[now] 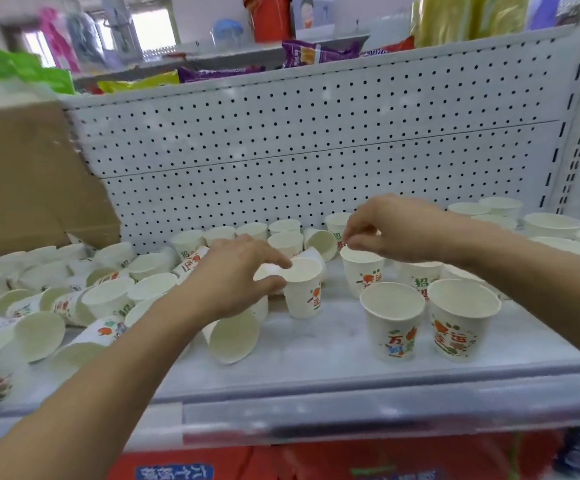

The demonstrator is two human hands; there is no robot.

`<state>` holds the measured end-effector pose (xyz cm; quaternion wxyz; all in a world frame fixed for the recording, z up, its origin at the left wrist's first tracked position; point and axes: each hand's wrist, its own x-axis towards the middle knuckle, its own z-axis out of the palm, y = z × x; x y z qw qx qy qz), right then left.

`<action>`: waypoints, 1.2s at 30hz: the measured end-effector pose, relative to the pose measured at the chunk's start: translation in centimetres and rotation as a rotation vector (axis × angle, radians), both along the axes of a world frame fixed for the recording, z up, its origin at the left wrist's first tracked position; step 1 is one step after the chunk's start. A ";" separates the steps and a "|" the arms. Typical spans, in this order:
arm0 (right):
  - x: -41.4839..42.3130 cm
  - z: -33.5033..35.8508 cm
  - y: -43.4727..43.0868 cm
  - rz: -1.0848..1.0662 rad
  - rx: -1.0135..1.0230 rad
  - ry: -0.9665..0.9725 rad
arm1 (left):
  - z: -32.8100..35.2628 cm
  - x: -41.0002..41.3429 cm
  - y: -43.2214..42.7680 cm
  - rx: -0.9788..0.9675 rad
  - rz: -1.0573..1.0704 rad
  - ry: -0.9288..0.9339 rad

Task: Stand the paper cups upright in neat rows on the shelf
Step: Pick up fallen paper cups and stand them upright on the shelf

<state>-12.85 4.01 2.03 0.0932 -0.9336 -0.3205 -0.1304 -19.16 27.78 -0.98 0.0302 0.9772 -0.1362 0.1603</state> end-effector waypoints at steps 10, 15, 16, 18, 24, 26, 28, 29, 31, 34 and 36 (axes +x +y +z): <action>6.5 -3.1 7.5 -0.165 -0.169 0.257 | -0.8 2.6 1.6 0.085 -0.314 0.060; 6.9 -2.9 7.8 -0.128 0.059 0.396 | -1.4 2.0 2.8 0.149 -0.616 -0.038; 7.0 -2.7 7.7 -0.113 0.085 0.384 | -1.4 2.1 2.9 0.157 -0.651 -0.048; 7.0 -1.8 7.5 -0.074 0.061 0.312 | -1.4 2.4 3.3 0.166 -0.684 -0.058; 6.2 -0.5 8.5 -0.005 -0.115 0.201 | -0.8 3.3 3.0 0.235 -0.715 -0.031; 5.9 -1.1 9.3 -0.018 -0.127 0.182 | -0.8 3.3 3.1 0.228 -0.724 -0.020; 5.6 -1.6 9.8 -0.036 -0.123 0.149 | -0.9 3.3 3.2 0.213 -0.721 -0.010; 5.5 -1.7 9.9 -0.033 -0.123 0.160 | -0.9 3.3 3.2 0.202 -0.719 -0.013; 5.1 -1.5 9.9 -0.014 -0.121 0.261 | -0.5 3.3 3.3 0.154 -0.717 -0.025; 6.4 0.8 8.7 -0.019 0.003 0.276 | 1.6 4.1 4.1 -0.078 -0.603 -0.110; 8.7 2.9 7.1 -0.043 0.164 0.168 | 3.6 5.6 4.8 -0.272 -0.419 -0.141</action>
